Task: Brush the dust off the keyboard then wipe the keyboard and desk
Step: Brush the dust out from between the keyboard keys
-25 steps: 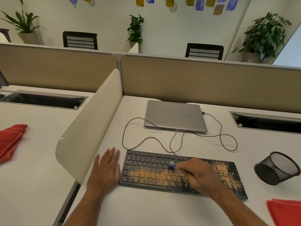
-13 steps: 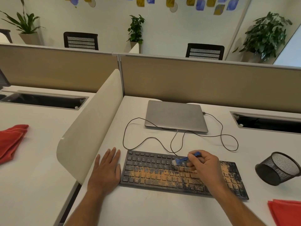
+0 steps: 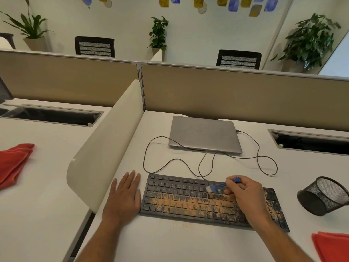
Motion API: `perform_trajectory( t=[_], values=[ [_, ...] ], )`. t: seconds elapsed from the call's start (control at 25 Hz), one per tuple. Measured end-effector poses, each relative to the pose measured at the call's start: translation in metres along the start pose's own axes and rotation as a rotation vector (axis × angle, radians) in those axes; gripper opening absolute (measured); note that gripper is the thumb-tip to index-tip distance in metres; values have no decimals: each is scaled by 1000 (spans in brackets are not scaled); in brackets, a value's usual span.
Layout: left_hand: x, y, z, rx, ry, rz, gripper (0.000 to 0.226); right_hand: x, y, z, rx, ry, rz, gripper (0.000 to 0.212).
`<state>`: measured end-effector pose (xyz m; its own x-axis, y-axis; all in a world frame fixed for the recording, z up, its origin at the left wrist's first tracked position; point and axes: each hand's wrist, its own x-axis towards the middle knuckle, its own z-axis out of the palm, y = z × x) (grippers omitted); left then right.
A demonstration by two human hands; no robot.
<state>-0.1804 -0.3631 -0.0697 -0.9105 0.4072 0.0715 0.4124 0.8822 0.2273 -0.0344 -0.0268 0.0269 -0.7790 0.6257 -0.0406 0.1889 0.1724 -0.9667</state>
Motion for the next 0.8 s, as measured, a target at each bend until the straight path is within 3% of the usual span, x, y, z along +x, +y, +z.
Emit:
perform_trajectory(
  t=[0.08, 0.2, 0.28, 0.8],
  values=[
    [0, 0, 0, -2, 1, 4, 74, -1, 1, 0, -110, -37, -155, 9],
    [0, 0, 0, -7, 7, 3, 73, -8, 6, 0, -558, -213, -674, 16],
    [0, -1, 1, 4, 17, 4, 72, -12, 15, -3, -721, -367, -885, 14],
    [0, -1, 1, 13, 21, 0, 71, -6, 6, -5, -640, -309, -878, 16]
  ],
)
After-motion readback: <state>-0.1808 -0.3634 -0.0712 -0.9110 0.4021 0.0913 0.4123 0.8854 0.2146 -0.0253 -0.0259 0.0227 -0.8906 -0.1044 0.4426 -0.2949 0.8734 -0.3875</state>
